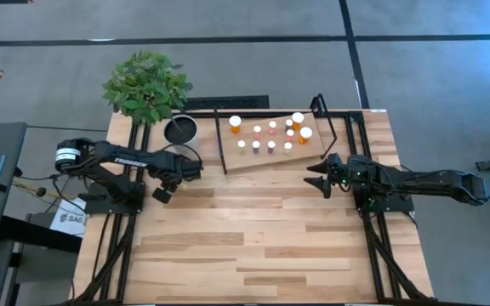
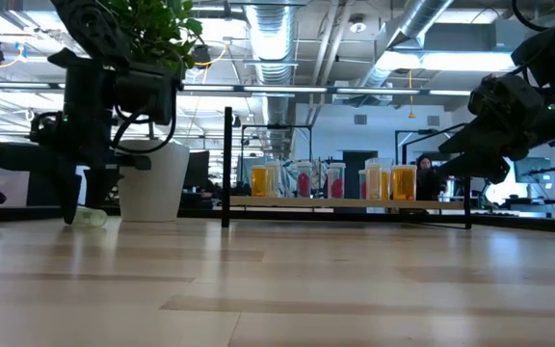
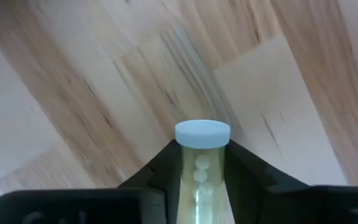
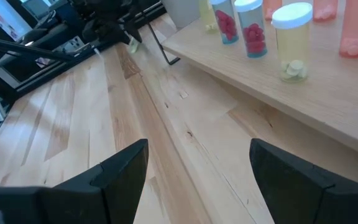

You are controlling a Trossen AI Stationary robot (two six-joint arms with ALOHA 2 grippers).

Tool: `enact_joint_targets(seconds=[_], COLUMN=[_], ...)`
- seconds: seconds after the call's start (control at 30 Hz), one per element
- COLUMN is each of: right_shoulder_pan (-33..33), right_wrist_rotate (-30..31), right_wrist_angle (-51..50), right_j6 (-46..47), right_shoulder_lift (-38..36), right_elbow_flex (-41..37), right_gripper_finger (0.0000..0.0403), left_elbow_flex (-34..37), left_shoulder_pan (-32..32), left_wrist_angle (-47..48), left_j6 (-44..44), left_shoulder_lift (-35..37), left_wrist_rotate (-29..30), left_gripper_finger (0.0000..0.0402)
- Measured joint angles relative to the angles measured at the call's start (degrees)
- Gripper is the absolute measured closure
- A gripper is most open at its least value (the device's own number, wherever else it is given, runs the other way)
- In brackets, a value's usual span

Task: Pick and place medicine bottles onto shelf by color
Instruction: Put the yellow pill bottle on the shelf

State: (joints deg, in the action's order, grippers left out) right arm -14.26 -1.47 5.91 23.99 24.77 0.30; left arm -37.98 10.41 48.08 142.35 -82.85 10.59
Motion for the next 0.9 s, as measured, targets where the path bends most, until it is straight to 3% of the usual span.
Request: enact_joint_targets(seconds=[0.23, 0.5, 0.73, 0.9], right_shoulder_pan=[0.0, 0.0, 0.0, 0.0], right_wrist_rotate=[0.0, 0.0, 0.0, 0.0], right_wrist_angle=[0.0, 0.0, 0.0, 0.0], right_j6=[0.0, 0.0, 0.0, 0.0], right_shoulder_lift=[0.0, 0.0, 0.0, 0.0], right_elbow_flex=[0.0, 0.0, 0.0, 0.0], right_gripper_finger=[0.0102, 0.0102, 0.0102, 0.0102], left_elbow_flex=[-2.0, -6.2, -8.5, -9.1], left_shoulder_pan=[-3.2, -9.0, -18.6, -26.3], left_wrist_angle=[-1.2, -1.1, -1.1, -1.3], left_j6=[-11.3, -21.0, -22.2, -24.2], left_shoulder_lift=[0.0, 0.0, 0.0, 0.0], left_wrist_rotate=[0.2, 6.1, 14.7, 26.8], left_gripper_finger=[0.0314, 0.0311, 0.0321, 0.0321])
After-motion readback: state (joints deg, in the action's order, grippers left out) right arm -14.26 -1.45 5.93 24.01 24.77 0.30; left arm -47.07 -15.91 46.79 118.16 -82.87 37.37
